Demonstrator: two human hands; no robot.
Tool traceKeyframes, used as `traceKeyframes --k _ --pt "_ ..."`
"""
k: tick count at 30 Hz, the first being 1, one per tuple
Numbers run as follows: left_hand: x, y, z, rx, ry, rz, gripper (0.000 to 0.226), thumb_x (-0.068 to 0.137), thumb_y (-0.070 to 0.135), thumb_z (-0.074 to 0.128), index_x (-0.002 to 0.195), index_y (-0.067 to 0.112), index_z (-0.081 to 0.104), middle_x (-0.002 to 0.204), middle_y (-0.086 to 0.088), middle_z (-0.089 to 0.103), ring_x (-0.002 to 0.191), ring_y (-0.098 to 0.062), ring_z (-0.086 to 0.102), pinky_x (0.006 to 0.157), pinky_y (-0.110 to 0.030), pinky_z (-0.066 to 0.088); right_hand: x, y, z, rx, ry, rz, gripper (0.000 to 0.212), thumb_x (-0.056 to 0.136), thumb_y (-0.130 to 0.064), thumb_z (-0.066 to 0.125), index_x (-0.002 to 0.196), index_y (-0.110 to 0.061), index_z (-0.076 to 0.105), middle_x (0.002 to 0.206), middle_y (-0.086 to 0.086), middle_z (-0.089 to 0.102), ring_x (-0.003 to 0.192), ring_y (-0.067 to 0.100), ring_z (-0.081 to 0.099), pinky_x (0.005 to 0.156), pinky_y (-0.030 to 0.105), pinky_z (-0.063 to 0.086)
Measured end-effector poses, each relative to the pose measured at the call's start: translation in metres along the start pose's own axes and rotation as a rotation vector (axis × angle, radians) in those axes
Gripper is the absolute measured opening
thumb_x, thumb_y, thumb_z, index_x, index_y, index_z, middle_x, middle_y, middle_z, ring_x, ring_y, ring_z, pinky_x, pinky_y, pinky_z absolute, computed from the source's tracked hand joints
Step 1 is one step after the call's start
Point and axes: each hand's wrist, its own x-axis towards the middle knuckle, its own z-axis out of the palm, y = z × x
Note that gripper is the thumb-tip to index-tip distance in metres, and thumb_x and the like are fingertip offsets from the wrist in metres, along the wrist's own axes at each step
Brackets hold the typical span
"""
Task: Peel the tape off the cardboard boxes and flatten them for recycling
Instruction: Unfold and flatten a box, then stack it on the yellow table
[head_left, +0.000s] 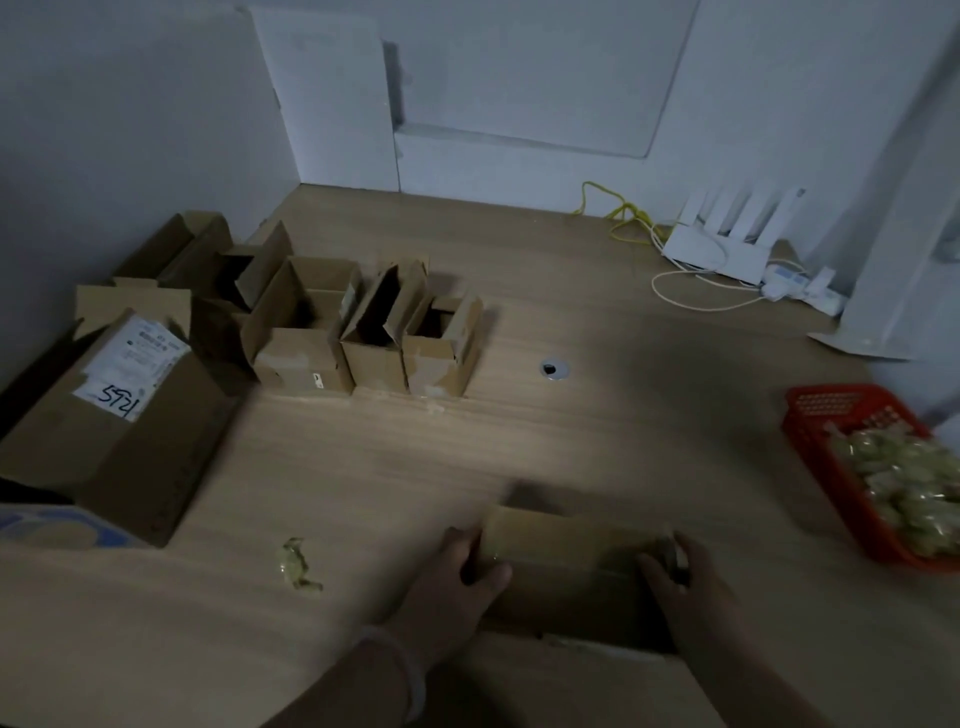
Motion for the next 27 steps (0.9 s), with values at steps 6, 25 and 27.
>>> traceKeyframes --k 6,25,27 --pt "0.006 -0.006 -0.001 0.173 0.182 0.044 0.047 0.087 0.041 0.064 0.123 0.012 0.06 0.113 -0.003 0.063 0.106 -0.017 0.058 0.087 -0.021 0.041 -0.019 -0.03 0.002 -0.386 0.124 -0.62 0.054 0.088 -0.023 0.055 0.14 -0.023 0.047 0.146 0.009 0.044 0.13 0.034 0.044 0.104 0.046 0.039" --pt "0.01 -0.015 -0.019 -0.279 0.111 -0.181 0.029 0.096 0.025 0.055 0.122 0.015 0.063 0.112 0.0 0.068 0.101 -0.013 0.062 0.088 -0.024 0.049 -0.053 -0.021 0.049 -0.676 -0.021 -0.936 0.073 0.086 -0.07 0.04 0.146 -0.027 0.039 0.155 0.006 0.032 0.143 0.029 0.028 0.111 0.055 0.027" --pt "0.018 -0.006 -0.02 -0.263 0.112 -0.165 0.031 0.096 0.028 0.054 0.124 0.017 0.062 0.123 -0.002 0.064 0.115 -0.018 0.058 0.103 -0.034 0.043 -0.054 -0.02 0.048 -0.655 -0.025 -0.933 0.073 0.084 -0.071 0.043 0.145 -0.03 0.041 0.154 0.004 0.033 0.142 0.027 0.029 0.112 0.052 0.025"
